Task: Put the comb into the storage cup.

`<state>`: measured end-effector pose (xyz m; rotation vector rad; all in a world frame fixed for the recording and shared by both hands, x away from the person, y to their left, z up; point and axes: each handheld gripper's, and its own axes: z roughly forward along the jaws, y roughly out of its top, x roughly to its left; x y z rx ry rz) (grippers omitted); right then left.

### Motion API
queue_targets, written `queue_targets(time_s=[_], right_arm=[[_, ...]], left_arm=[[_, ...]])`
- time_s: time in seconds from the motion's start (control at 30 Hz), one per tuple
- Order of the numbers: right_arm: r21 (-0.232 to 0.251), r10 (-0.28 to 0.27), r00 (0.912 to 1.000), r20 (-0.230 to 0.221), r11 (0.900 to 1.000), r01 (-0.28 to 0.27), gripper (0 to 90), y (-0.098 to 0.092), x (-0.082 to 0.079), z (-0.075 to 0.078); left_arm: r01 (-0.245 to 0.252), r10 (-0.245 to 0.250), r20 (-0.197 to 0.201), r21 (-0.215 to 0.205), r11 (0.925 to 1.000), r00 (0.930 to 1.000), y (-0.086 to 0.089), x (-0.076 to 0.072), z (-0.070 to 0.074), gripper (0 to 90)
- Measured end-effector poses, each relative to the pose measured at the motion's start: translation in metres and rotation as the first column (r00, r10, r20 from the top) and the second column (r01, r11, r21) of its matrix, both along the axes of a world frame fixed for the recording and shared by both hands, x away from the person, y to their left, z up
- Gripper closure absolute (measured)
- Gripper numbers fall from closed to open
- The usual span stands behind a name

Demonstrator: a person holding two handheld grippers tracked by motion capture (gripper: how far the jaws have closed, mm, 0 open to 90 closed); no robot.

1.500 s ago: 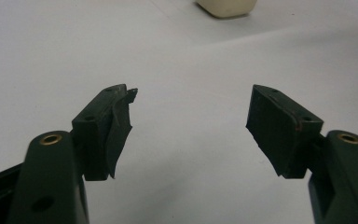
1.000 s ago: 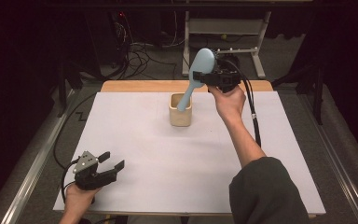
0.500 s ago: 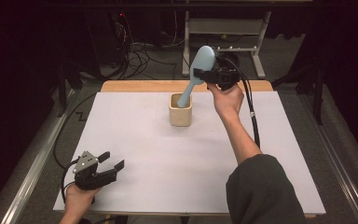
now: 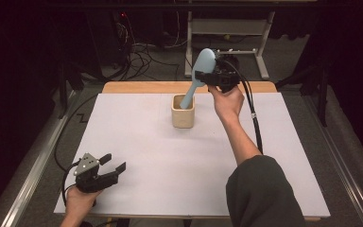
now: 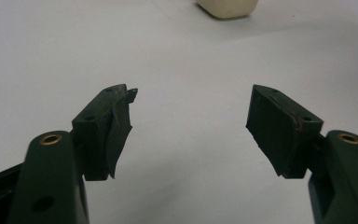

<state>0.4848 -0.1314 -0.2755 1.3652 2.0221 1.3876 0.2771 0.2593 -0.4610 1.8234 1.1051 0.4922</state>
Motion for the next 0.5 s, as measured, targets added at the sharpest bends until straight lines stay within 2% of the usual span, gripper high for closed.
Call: queue_targets(time_s=[0.3,0.5], right_arm=[[-0.036,-0.001,0.9999,-0.015,0.999,0.001,53.2,0.005,0.004,-0.012],[-0.039,-0.004,0.9995,-0.030,0.999,0.002,53.1,0.006,0.007,-0.020]], left_arm=[[0.003,-0.003,-0.003,-0.003,1.0000,1.0000,-0.001,0.000,0.000,31.1],[0.003,-0.003,-0.003,0.000,1.0000,1.0000,-0.001,0.000,0.000,31.1]])
